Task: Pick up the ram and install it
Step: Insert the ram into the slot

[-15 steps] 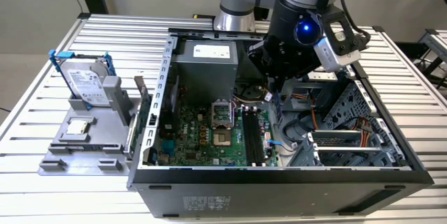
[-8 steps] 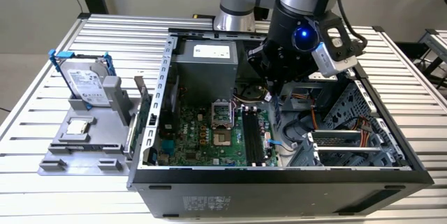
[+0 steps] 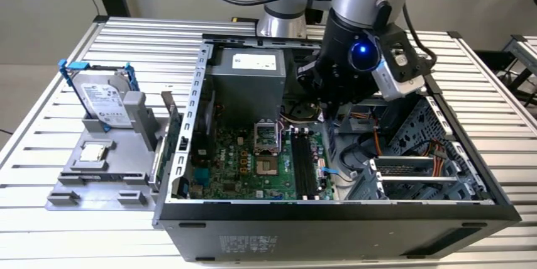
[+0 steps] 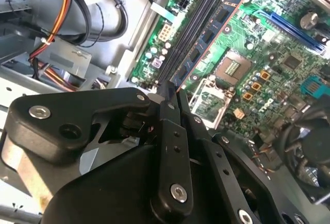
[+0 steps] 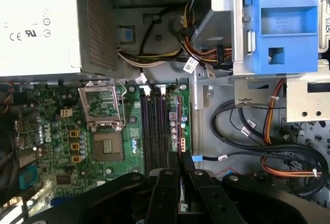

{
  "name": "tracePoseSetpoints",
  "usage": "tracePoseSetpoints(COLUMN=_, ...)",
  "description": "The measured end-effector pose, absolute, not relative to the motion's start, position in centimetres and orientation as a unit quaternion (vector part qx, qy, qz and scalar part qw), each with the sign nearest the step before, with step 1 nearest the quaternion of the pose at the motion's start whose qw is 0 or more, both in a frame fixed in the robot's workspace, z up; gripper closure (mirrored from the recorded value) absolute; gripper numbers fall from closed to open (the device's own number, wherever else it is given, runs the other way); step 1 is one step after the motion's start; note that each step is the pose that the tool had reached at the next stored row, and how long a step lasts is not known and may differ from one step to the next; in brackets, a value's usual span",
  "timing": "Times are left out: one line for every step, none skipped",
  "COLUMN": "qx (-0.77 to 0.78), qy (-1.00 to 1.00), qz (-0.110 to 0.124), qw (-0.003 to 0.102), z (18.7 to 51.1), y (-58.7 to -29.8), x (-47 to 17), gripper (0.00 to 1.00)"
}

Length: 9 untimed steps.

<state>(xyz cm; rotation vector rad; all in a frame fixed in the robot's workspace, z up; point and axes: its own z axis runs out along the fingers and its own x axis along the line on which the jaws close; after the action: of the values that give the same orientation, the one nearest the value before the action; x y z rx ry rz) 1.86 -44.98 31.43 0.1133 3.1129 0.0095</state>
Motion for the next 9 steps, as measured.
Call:
tracePoseSetpoints(qx=0.036, qy=0.999, qz=0.003, qw=0.013, z=31.2, y=-45.0, x=1.9, gripper=1.0)
tracePoseSetpoints(qx=0.036, qy=0.999, qz=0.003, qw=0.013, z=31.1, y=-45.0, x=1.9, gripper=1.0)
tracePoseSetpoints(qx=0.036, qy=0.999, qz=0.003, qw=0.013, z=30.9, y=-45.0, x=1.9, gripper=1.0)
tracePoseSetpoints(qx=0.036, qy=0.999, qz=0.003, qw=0.013, z=30.7, y=-45.0, x=1.9, gripper=1.0)
tracePoseSetpoints(qx=0.036, qy=0.999, qz=0.003, qw=0.013, z=30.5, y=-45.0, x=1.9, gripper=1.0)
tracePoseSetpoints(qx=0.036, qy=0.999, qz=0.003, qw=0.013, z=30.3, y=-45.0, x=1.9, gripper=1.0)
tracePoseSetpoints(qx=0.036, qy=0.999, qz=0.003, qw=0.013, z=30.2, y=-45.0, x=1.9, gripper=1.0)
tracePoseSetpoints(qx=0.036, qy=0.999, qz=0.003, qw=0.013, z=30.0, y=-45.1, x=1.9, gripper=1.0)
tracePoseSetpoints(qx=0.036, qy=0.999, qz=0.003, qw=0.013, z=29.8, y=-45.1, x=1.9, gripper=1.0)
